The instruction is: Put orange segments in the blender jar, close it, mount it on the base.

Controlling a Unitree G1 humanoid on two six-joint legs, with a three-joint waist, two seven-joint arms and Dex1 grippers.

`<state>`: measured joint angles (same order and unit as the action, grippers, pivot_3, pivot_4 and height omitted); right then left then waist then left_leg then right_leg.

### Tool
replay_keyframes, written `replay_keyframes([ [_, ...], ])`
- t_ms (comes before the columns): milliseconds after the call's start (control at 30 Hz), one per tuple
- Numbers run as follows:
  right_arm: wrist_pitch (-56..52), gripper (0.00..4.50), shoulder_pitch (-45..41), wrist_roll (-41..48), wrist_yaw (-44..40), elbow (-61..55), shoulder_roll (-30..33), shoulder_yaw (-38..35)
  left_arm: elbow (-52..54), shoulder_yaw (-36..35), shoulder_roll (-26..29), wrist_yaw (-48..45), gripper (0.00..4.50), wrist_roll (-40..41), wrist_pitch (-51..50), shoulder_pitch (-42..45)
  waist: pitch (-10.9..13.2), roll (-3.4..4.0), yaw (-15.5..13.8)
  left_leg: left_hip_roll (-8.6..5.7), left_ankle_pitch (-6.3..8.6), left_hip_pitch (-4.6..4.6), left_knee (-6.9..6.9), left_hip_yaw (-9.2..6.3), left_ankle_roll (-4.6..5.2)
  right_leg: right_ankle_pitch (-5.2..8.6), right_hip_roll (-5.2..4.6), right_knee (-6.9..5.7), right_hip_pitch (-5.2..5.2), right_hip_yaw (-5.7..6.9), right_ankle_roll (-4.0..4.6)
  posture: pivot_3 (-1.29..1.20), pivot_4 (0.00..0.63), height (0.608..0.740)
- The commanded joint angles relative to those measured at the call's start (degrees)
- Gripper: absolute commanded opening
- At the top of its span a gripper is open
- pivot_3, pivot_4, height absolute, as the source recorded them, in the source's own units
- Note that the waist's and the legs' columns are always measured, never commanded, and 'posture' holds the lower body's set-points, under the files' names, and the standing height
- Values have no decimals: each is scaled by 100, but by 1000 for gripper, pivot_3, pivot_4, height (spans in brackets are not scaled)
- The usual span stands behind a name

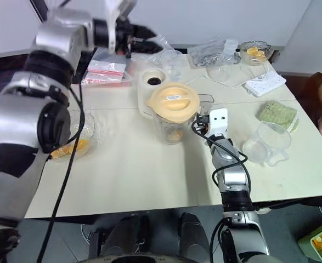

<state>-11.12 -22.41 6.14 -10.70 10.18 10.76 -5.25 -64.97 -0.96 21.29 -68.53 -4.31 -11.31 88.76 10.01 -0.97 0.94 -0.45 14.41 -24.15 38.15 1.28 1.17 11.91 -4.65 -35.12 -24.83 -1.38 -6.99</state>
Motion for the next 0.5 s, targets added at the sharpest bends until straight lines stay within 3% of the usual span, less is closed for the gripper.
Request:
replay_keyframes([
  [33,-272,801,-136,134,96,-669,249,-318,2547,72,323,-252,2567,411,-1009,-1415,4,9,1,0,-1,-2,0,-1,-2,0,0,0,-2,0,1,0,150,740],
  [200,-1298,801,-723,305,297,-1667,685,-631,6358,16,768,18,2567,1052,-2962,-3879,23,29,8,-4,-8,-63,-2,7,-15,-4,-15,-21,-62,-15,3,0,150,740],
  [300,-2027,801,-1368,427,390,-1892,1026,-859,7402,-329,703,557,2567,1435,-3738,-4505,31,24,-28,-6,-30,-141,9,1,-51,-16,-15,-36,-146,-11,6,0,150,740],
  [500,-2359,801,-3091,433,444,-951,1447,-941,8602,-964,18,2009,2567,1895,-3936,-5322,33,27,-2,5,-38,-76,7,0,-60,-24,1,-34,-92,-5,19,0,150,740],
])
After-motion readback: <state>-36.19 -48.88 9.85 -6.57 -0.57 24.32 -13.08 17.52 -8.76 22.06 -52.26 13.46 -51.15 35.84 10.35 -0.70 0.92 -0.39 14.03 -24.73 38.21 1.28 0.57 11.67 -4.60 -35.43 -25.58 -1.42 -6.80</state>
